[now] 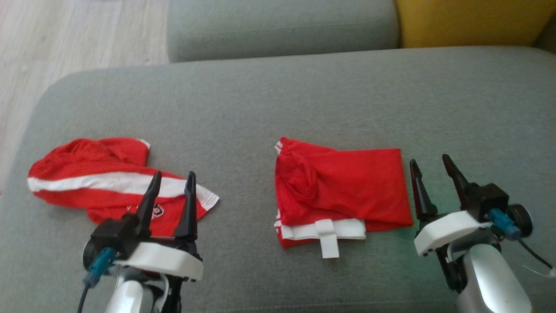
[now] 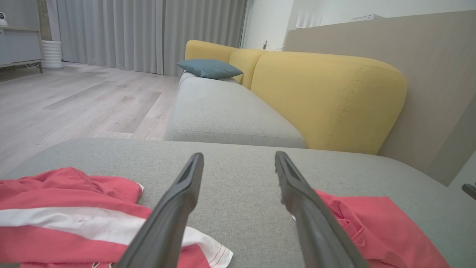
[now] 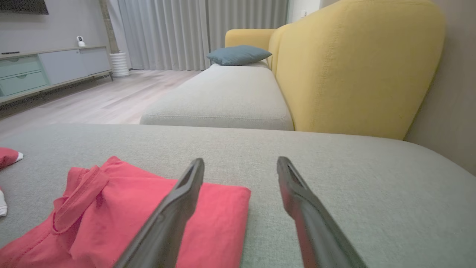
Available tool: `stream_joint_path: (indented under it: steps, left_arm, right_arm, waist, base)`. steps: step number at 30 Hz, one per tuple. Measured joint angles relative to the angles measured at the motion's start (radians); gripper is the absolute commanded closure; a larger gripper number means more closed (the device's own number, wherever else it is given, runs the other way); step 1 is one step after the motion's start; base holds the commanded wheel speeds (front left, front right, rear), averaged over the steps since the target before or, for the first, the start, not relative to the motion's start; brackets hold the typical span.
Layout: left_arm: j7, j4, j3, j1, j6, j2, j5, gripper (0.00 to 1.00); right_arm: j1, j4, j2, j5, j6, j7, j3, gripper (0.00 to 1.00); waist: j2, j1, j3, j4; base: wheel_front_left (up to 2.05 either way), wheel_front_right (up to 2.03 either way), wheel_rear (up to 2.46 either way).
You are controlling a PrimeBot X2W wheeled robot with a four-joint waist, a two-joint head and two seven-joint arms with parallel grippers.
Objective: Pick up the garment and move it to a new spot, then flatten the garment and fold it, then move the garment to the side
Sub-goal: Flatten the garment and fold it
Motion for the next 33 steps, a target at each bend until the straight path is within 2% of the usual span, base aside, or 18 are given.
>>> stream_joint_path:
  steps: [1, 9, 21, 27, 33]
  left_arm:
    - [0.0, 0.001, -0.002, -0.003, -0.005, 0.0, 0.0, 0.0]
    - [0.0, 0.016, -0.036, -0.057, -0.017, 0.0, -0.003, 0.0]
    - [-0.002, 0.031, -0.06, -0.099, -0.017, 0.0, -0.019, 0.0]
    - [-0.002, 0.04, -0.059, -0.101, -0.017, 0.0, -0.019, 0.0]
    - [-0.002, 0.044, -0.06, -0.101, -0.016, -0.001, -0.027, 0.0]
  right_arm:
    - [0.0, -0.009, 0.002, -0.006, 0.0, 0.005, 0.0, 1.0]
    - [-0.011, -0.001, 0.008, -0.015, 0.0, 0.038, 0.066, 1.0]
    - [-0.167, 0.276, 0.011, -0.033, 0.0, 0.069, 0.129, 1.0]
    - [-0.207, 0.342, 0.012, 0.037, 0.0, 0.034, 0.267, 1.0]
    - [-0.221, 0.333, 0.011, 0.138, 0.0, 0.001, 0.381, 1.0]
  waist:
    - [0.0, 0.0, 0.007, 0.007]
    - [0.0, 0.0, 0.063, 0.079]
    - [0.0, 0.0, 0.134, 0.227]
    - [0.0, 0.0, 0.139, 0.253]
    - [0.0, 0.0, 0.126, 0.25]
  base:
    - [0.0, 0.0, 0.0]
    - [0.0, 0.0, 0.0]
    - [0.0, 0.0, 0.0]
    - [0.0, 0.0, 0.0]
    - [0.0, 0.0, 0.0]
